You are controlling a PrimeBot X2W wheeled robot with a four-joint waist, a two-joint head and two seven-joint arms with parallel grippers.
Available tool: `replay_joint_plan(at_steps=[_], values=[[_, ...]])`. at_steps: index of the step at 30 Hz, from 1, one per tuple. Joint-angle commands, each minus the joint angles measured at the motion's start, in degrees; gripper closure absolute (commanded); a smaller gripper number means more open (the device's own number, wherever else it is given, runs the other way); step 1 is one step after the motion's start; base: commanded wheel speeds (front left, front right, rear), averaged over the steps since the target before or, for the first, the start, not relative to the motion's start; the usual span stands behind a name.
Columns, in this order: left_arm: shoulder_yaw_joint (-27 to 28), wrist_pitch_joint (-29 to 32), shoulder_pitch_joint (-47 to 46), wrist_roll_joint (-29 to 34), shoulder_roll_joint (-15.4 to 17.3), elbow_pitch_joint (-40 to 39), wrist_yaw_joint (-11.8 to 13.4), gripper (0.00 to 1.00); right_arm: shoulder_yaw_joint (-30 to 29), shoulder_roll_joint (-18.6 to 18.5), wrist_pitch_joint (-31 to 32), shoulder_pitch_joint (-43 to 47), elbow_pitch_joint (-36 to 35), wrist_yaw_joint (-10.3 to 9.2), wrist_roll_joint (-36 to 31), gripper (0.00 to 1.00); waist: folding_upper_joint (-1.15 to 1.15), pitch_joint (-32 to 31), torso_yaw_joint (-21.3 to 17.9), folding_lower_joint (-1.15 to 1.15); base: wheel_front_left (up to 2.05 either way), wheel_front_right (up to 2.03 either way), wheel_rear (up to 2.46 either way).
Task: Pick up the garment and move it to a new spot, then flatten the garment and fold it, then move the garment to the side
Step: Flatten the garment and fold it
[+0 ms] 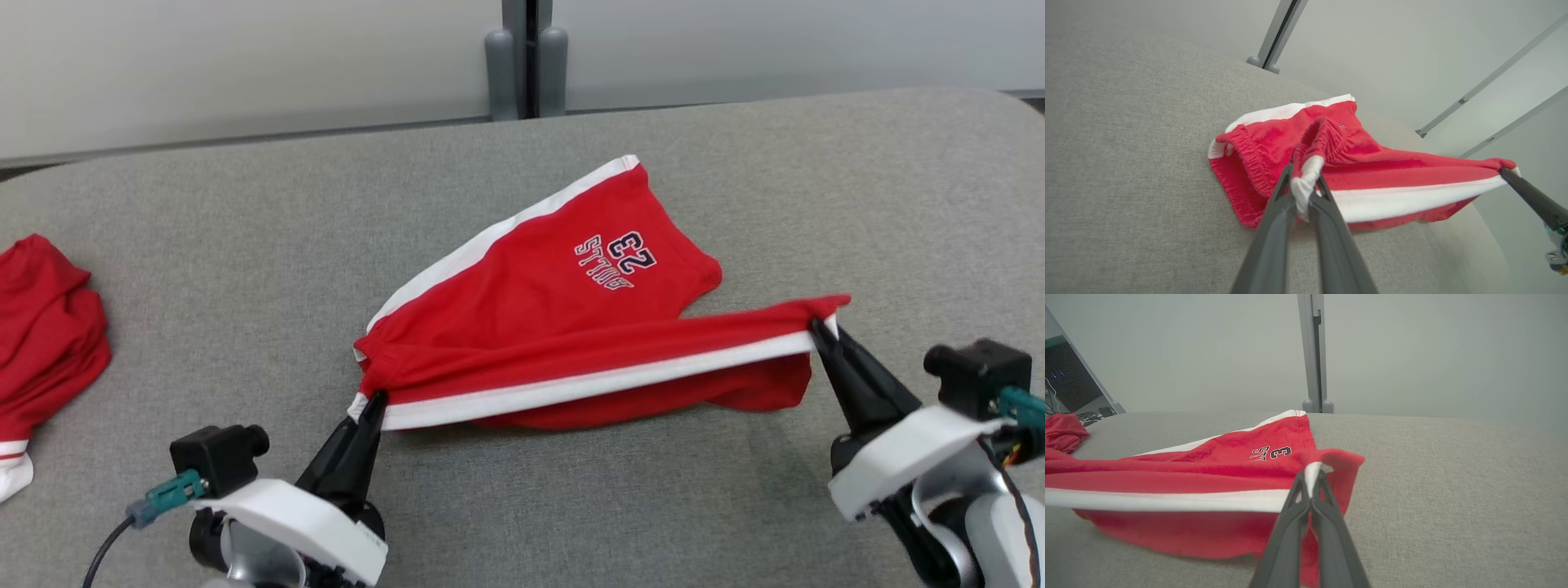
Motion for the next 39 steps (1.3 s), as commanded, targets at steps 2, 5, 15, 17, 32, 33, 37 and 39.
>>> replay_joint_plan(at_steps=[2,5,15,17,32,33,37,39], values=[[0.9,0.5,-3.4,-2.0,-0.3,1.6,-0.4,1.0,1.1,-2.0,-0.5,-5.3,3.1,-0.52,0.7,1.0,0.0,3.7,1.9,0.0,0.0,0.0,0.0],[0.8,1.1,-7.3,-3.8,-1.3,3.4,-1.2,1.0,3.1,-3.1,-1.5,-12.6,7.6,-0.51,1.9,1.0,0.0,7.0,3.1,0.0,0.0,0.0,0.0],[-0.4,0.7,-19.3,-7.1,-3.1,10.3,-2.9,1.0,11.0,-5.0,-6.7,-34.1,25.0,-0.4,6.4,1.0,0.0,15.7,6.8,0.0,0.0,0.0,0.0],[-1.0,0.2,-20.9,-7.6,-3.4,11.5,-3.2,1.0,12.7,-5.1,-8.4,-37.2,28.1,-0.4,7.4,1.0,0.0,16.6,7.4,0.0,0.0,0.0,0.0],[-2.8,-17.5,-22.5,0.3,-3.8,12.1,-1.8,0.0,18.6,-5.2,-24.2,-44.0,38.1,-0.38,8.2,0.0,0.0,17.1,8.9,0.0,0.0,0.0,0.0],[-2.6,-18.8,-22.2,1.0,-3.9,11.8,-1.3,0.0,17.8,-5.2,-24.4,-43.2,37.5,-0.38,7.5,0.0,0.0,16.7,8.8,0.0,0.0,0.0,0.0],[-1.0,-21.5,-20.8,5.7,-3.4,9.9,1.1,0.0,11.5,-4.0,-24.3,-38.2,31.0,-0.38,3.4,0.0,0.0,15.0,8.2,0.0,0.0,0.0,0.0],[-0.2,-21.8,-20.3,8.2,-3.0,8.7,2.1,0.0,8.7,-3.5,-24.3,-34.8,27.6,-0.38,1.0,0.0,0.0,14.0,7.8,0.0,0.0,0.0,0.0]])
